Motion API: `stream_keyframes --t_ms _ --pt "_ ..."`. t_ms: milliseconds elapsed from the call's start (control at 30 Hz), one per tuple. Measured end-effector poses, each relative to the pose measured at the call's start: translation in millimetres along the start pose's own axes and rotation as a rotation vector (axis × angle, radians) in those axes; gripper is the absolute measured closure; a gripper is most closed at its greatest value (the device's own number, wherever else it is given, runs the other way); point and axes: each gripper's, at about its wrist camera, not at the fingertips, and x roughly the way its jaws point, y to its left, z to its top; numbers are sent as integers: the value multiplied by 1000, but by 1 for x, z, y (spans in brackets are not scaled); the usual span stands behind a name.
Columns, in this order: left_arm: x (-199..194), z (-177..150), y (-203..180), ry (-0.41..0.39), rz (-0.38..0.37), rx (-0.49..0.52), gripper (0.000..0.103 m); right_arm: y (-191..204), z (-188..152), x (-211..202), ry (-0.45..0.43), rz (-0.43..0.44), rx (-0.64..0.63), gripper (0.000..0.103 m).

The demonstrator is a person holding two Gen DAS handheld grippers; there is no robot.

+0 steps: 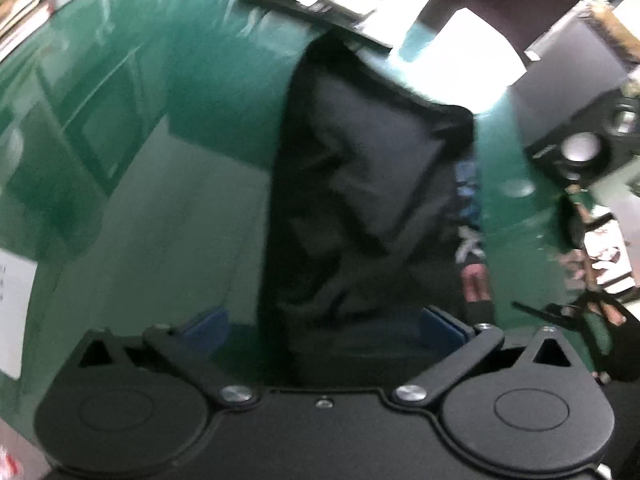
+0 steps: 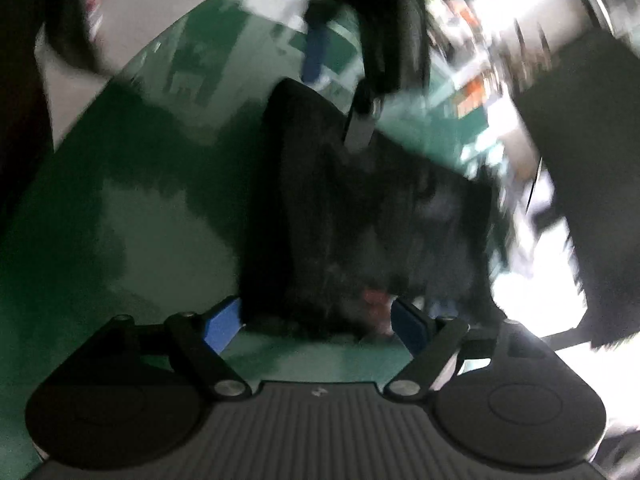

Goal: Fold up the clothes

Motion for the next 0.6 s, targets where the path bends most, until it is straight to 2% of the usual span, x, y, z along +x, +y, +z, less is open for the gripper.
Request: stream_keyframes --t_ms 33,100,233,267,300,333,367,433,500,533,600 --pt "-2 0 1 1 -4 -5 0 -6 -1 -1 6 21 62 22" --pt "-6 1 2 3 -12 -16 0 -36 -8 -4 26 145 401 22" --pt "-18 22 13 -62 -31 -36 0 -102 -42 -10 -60 266 981 22" --pt "-19 32 15 -83 -29 -35 0 -113 -47 -10 -83 271 1051 22" --pt "-20 48 15 -117 -28 -28 0 -136 -59 -9 -139 278 1187 22" --pt "-20 61 14 -153 -28 -5 1 -142 -61 -7 -154 277 1216 23" --pt "-20 67 12 -179 -23 21 1 -160 -68 -5 -201 271 1301 24" --pt "-18 87 -1 -279 -23 197 1 -181 -73 -1 -269 240 1353 27" --pt "-13 100 -14 -346 -32 380 1 -192 -71 2 -340 158 1313 27" --pt "-7 108 -16 -327 -29 411 1 -198 -71 3 -371 119 1292 27" --pt "6 122 -21 -289 -23 470 1 -208 -72 17 -350 102 1283 30"
